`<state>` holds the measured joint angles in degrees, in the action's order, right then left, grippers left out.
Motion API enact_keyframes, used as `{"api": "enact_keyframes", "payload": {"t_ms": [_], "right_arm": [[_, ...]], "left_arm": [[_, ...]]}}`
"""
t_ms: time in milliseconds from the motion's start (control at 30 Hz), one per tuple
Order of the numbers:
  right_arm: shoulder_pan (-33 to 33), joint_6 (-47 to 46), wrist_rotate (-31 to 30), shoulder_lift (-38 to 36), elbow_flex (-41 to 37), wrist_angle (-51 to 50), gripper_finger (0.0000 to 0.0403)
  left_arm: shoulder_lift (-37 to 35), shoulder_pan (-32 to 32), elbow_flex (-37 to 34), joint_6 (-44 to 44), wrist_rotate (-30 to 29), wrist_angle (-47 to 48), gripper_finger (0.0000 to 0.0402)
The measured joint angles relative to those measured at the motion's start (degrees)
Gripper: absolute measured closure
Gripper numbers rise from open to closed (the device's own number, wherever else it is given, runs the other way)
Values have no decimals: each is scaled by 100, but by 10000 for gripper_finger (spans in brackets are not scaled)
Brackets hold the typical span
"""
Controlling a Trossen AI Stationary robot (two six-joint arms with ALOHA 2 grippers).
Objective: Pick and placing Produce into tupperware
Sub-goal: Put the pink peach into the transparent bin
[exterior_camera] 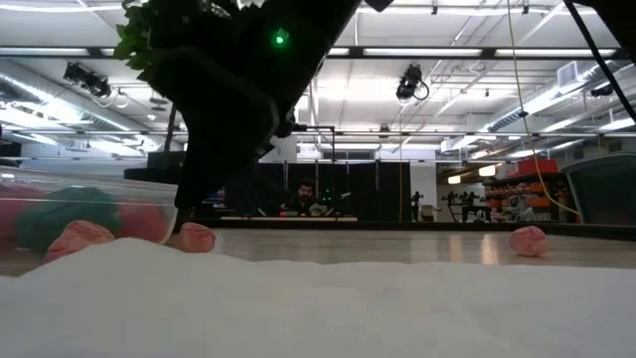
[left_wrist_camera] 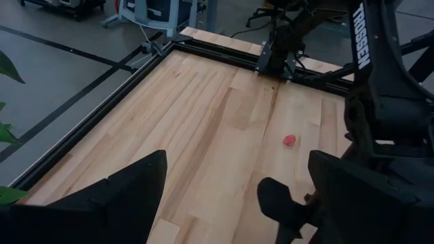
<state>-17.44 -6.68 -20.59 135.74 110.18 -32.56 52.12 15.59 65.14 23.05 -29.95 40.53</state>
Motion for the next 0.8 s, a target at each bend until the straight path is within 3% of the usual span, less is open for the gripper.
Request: {"api": "enact_keyframes", "payload": {"t_ms": [800], "right_arm": [[137, -71, 167, 313, -88, 222, 197]], "left_arm": [[2, 2, 0, 31, 0, 10, 37]]}}
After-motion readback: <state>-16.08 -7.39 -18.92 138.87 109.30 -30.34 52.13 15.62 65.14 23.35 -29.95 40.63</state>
